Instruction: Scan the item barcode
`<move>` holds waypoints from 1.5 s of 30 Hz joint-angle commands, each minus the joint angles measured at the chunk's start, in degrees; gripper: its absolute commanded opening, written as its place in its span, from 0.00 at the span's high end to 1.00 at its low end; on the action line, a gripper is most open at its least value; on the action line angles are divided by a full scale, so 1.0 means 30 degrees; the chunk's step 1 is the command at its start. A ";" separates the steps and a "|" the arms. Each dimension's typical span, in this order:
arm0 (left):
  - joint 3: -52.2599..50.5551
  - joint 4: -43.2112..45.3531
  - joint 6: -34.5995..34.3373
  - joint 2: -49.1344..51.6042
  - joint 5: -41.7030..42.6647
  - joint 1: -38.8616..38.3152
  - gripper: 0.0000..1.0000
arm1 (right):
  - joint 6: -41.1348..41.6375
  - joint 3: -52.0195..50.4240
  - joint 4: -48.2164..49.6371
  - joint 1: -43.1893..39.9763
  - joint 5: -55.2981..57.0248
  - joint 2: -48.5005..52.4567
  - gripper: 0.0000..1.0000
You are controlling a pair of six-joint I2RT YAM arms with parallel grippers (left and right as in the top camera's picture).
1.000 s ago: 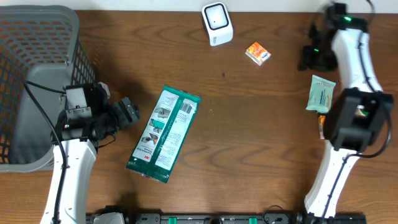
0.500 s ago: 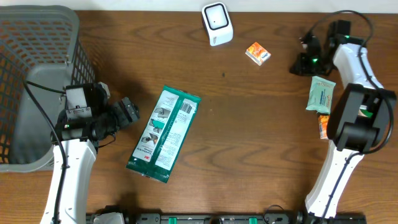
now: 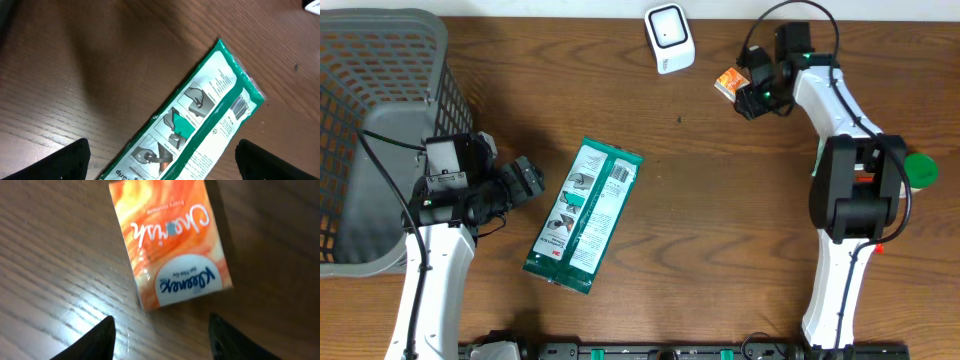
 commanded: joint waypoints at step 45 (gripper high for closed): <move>0.0117 -0.0051 -0.0240 0.0073 -0.0255 0.0175 0.07 | -0.0204 -0.0495 -0.2900 0.1443 -0.2463 -0.1188 0.99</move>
